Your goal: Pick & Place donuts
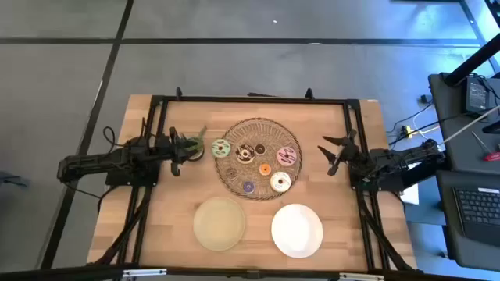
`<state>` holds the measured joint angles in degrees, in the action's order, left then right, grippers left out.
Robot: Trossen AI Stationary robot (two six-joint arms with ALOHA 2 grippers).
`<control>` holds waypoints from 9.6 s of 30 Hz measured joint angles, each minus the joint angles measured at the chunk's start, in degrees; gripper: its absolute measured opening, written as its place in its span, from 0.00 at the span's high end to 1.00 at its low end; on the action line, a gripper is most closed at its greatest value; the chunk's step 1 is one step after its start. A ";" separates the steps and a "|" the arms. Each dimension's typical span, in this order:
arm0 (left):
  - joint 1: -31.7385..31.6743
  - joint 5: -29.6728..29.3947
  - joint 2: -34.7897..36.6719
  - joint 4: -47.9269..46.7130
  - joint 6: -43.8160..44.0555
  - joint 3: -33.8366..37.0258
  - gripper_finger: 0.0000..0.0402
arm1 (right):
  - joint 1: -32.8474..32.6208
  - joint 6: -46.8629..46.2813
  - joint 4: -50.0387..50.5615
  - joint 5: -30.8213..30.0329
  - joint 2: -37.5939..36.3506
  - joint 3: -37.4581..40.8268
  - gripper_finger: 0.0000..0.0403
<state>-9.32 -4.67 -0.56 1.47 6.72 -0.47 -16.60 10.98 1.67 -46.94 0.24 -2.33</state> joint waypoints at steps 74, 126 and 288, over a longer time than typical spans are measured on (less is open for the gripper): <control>0.00 0.00 0.00 0.00 0.02 0.02 0.64 | 0.00 0.00 0.00 0.00 -0.01 0.00 0.52; -0.28 -2.29 0.00 0.40 0.00 0.00 0.64 | -0.01 -13.62 -6.75 9.57 0.01 0.00 0.52; -0.28 -3.21 -0.02 0.46 -6.03 0.00 0.64 | -12.41 -65.94 14.81 32.47 83.70 -45.20 0.58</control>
<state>-9.60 -7.88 -0.57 1.93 0.69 -0.47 -29.01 -54.95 16.48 -14.46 83.94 -47.53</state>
